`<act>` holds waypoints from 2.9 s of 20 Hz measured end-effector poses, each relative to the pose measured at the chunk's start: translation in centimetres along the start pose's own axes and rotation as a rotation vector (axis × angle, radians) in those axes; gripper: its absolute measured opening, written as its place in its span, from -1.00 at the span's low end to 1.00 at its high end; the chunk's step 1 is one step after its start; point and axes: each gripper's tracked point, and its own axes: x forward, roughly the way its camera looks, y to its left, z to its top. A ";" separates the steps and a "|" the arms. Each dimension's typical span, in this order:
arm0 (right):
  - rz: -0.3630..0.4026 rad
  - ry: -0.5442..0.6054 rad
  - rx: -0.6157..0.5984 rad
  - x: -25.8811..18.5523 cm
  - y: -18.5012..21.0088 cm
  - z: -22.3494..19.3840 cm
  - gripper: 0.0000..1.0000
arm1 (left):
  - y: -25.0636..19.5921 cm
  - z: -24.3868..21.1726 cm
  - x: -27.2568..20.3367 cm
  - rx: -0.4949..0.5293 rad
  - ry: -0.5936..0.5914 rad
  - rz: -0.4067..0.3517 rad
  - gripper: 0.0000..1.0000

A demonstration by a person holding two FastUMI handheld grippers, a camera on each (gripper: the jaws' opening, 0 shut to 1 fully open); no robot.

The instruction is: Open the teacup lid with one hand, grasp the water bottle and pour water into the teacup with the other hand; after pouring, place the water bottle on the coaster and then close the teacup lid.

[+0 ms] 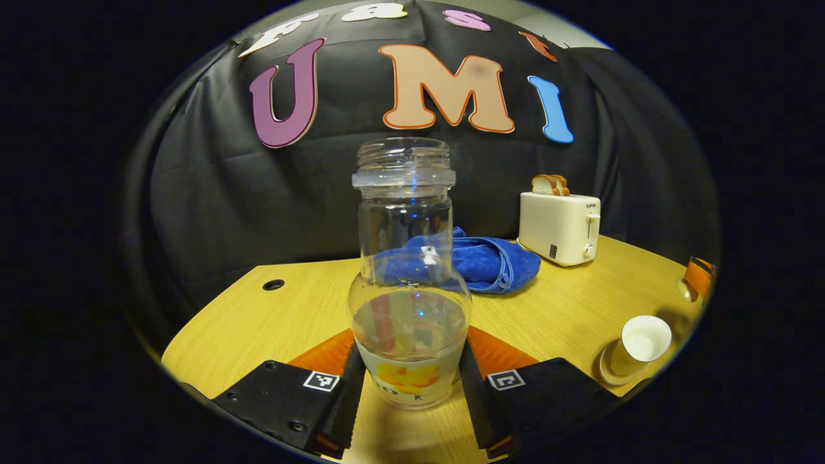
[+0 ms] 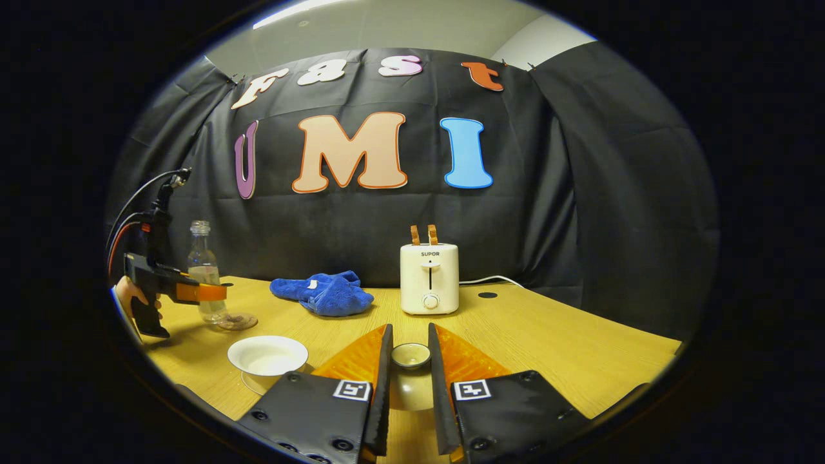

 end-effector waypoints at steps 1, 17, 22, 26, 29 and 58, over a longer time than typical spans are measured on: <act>0.000 0.000 0.000 0.0 0.0 0.0 -0.36 | 0.0 -0.1 0.5 -0.001 -0.004 0.000 0.36; 0.000 0.000 0.000 0.0 0.0 0.0 -0.36 | -0.4 -0.5 3.4 -0.002 -0.005 -0.016 0.53; -0.004 -0.001 0.000 0.0 -0.1 0.0 -0.36 | 0.1 -0.1 2.5 -0.040 -0.024 0.017 0.96; -0.004 -0.001 -0.001 0.0 -0.1 0.0 -0.36 | 0.9 -0.2 1.4 -0.091 -0.047 0.040 0.96; -0.004 -0.002 -0.001 0.1 -0.1 0.0 -0.36 | 1.6 -0.5 0.5 -0.093 -0.058 0.055 0.98; 0.527 0.088 -0.003 1.4 15.2 -1.7 -0.34 | 1.6 0.4 -9.9 -0.058 -0.254 0.066 0.96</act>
